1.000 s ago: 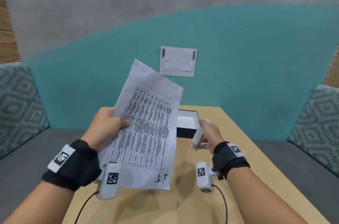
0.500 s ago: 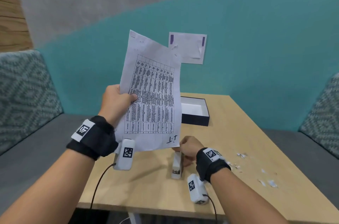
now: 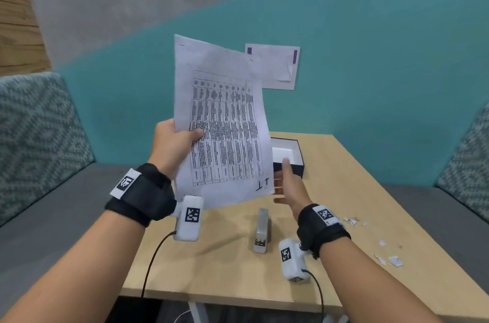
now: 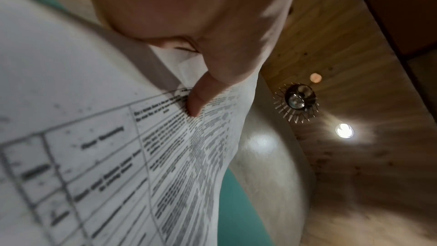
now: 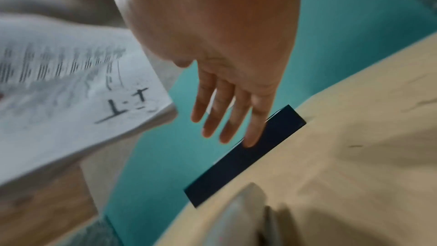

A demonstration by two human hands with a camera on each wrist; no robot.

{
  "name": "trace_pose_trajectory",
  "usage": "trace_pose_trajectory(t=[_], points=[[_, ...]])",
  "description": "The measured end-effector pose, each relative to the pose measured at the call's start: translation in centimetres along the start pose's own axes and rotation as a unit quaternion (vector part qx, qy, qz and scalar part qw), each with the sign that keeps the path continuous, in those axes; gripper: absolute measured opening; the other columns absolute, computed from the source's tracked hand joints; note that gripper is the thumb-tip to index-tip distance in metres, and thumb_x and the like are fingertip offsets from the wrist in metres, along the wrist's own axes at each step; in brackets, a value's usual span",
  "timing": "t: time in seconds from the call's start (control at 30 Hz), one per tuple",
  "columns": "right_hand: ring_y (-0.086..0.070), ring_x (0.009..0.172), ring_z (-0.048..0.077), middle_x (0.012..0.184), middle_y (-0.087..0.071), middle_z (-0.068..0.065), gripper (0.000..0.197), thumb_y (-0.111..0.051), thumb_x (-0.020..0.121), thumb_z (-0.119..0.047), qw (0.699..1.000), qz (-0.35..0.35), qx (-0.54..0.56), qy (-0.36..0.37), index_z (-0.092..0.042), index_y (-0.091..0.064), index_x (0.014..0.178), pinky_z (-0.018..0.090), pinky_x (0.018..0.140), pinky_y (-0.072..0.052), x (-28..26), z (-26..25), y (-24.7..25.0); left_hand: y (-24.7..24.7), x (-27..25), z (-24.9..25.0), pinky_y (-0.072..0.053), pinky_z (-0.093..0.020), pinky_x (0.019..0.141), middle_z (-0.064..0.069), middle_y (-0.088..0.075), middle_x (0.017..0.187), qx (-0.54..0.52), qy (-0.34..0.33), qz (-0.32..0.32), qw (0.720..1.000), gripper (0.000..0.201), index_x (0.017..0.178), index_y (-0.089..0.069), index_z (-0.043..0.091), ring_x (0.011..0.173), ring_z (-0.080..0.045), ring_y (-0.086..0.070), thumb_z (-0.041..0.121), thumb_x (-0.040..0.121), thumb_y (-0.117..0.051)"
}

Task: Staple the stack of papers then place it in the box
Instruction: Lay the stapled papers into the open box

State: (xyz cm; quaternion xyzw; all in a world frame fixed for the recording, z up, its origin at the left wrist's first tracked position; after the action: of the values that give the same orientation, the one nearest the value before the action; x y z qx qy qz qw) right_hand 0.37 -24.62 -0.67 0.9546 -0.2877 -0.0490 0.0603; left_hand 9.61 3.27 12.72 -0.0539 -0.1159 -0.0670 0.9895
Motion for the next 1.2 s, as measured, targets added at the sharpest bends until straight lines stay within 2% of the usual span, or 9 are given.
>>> trace_pose_trajectory(t=[0.1,0.2,0.3,0.4,0.5,0.67,0.9,1.03,1.2], points=[[-0.071,0.107,0.041,0.116,-0.072,0.020,0.079,-0.036,0.088,-0.079,0.939,-0.103,0.325,-0.045,-0.012,-0.064,0.119,0.057,0.093,-0.056,-1.8,-1.9,-2.0,0.0,1.1,-1.2,-0.057,-0.048,0.100,-0.013,-0.074,0.120,-0.099,0.030,0.028,0.994,0.027,0.113,-0.069,0.009,0.112,-0.032,-0.072,0.001,0.088,-0.076],[-0.065,0.117,0.044,0.131,-0.066,0.024,0.076,-0.054,0.088,-0.070,0.884,-0.207,0.417,-0.047,-0.009,-0.058,0.134,0.060,0.102,-0.049,-4.2,-4.1,-4.4,-1.2,1.3,-2.0,-0.044,-0.045,0.115,-0.011,-0.058,0.147,-0.196,0.050,0.047,0.978,0.074,0.146,-0.048,0.004,0.132,-0.028,-0.058,0.012,0.082,-0.084],[-0.067,0.117,0.038,0.131,-0.069,0.012,0.047,-0.065,0.095,-0.028,0.921,-0.217,0.323,0.004,-0.016,-0.054,0.139,0.052,0.097,-0.055,-4.9,-5.1,-5.9,-3.3,1.5,-3.4,-0.032,-0.040,0.121,-0.008,-0.045,0.154,-0.223,0.065,0.066,0.970,0.082,0.156,-0.028,0.002,0.144,-0.024,-0.042,0.008,0.091,-0.077],[-0.069,0.109,0.039,0.127,-0.071,0.007,0.049,-0.066,0.092,-0.003,0.952,-0.146,0.265,0.050,-0.020,-0.052,0.136,0.048,0.072,-0.061,-3.7,-5.3,-5.0,-4.8,1.7,-4.3,-0.036,-0.040,0.119,0.000,-0.048,0.135,-0.224,0.070,0.063,0.970,0.080,0.154,-0.030,0.001,0.134,-0.018,-0.047,0.009,0.090,-0.078],[-0.071,0.091,0.028,0.123,-0.070,0.008,0.045,-0.063,0.092,0.001,0.968,-0.075,0.229,0.065,-0.019,-0.050,0.130,0.036,0.053,-0.058,-2.2,-5.4,-2.4,-4.9,2.9,-5.1,-0.047,-0.048,0.110,-0.008,-0.060,0.137,-0.216,0.087,0.059,0.971,0.079,0.147,-0.041,0.000,0.124,-0.027,-0.061,0.018,0.082,-0.083],[-0.065,0.085,0.028,0.120,-0.067,0.003,0.046,-0.060,0.091,0.001,0.989,-0.022,0.137,0.047,-0.021,-0.045,0.128,0.029,0.044,-0.048,1.7,-3.9,2.7,-1.9,7.0,-6.8,-0.058,-0.039,0.072,-0.009,-0.072,0.104,-0.181,0.100,0.084,0.975,0.028,0.120,-0.061,0.010,0.084,-0.024,-0.069,0.002,0.094,-0.065],[-0.065,0.088,0.025,0.124,-0.066,0.001,0.049,-0.057,0.093,0.003,0.995,-0.028,0.098,0.006,-0.022,-0.044,0.132,0.027,0.044,-0.050,7.9,-1.8,4.7,-3.2,10.6,-12.6,-0.060,-0.044,0.067,-0.011,-0.068,0.097,-0.161,0.151,0.042,0.974,0.014,0.114,-0.059,0.007,0.084,-0.027,-0.068,0.008,0.101,-0.058],[-0.067,0.087,0.026,0.124,-0.066,0.006,0.046,-0.055,0.093,0.005,0.994,-0.007,0.104,-0.016,-0.017,-0.045,0.133,0.028,0.044,-0.051,12.1,-0.7,5.9,-4.1,13.7,-14.7,-0.064,-0.034,0.054,-0.014,-0.068,0.099,-0.102,0.159,0.031,0.981,0.011,0.110,-0.060,0.001,0.082,-0.028,-0.068,0.005,0.104,-0.052],[-0.066,0.086,0.028,0.124,-0.066,0.020,0.033,-0.057,0.093,0.007,0.994,0.026,0.095,-0.040,-0.001,-0.053,0.125,0.026,0.046,-0.056,17.0,0.6,6.9,-5.6,18.2,-17.1,-0.058,-0.037,0.069,-0.013,-0.070,0.095,0.072,0.147,-0.008,0.987,0.007,0.103,-0.066,0.004,0.073,-0.025,-0.069,0.006,0.097,-0.067]])
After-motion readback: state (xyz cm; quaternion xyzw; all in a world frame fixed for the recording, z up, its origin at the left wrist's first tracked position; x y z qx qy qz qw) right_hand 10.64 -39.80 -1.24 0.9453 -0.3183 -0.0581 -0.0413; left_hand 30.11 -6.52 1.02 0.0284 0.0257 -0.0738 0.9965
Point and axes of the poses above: each hand's wrist, its own x-axis towards the middle knuckle, its own y-axis out of the back of the hand, z = x × y, the point moved 10 cm from there along x, towards the middle knuckle
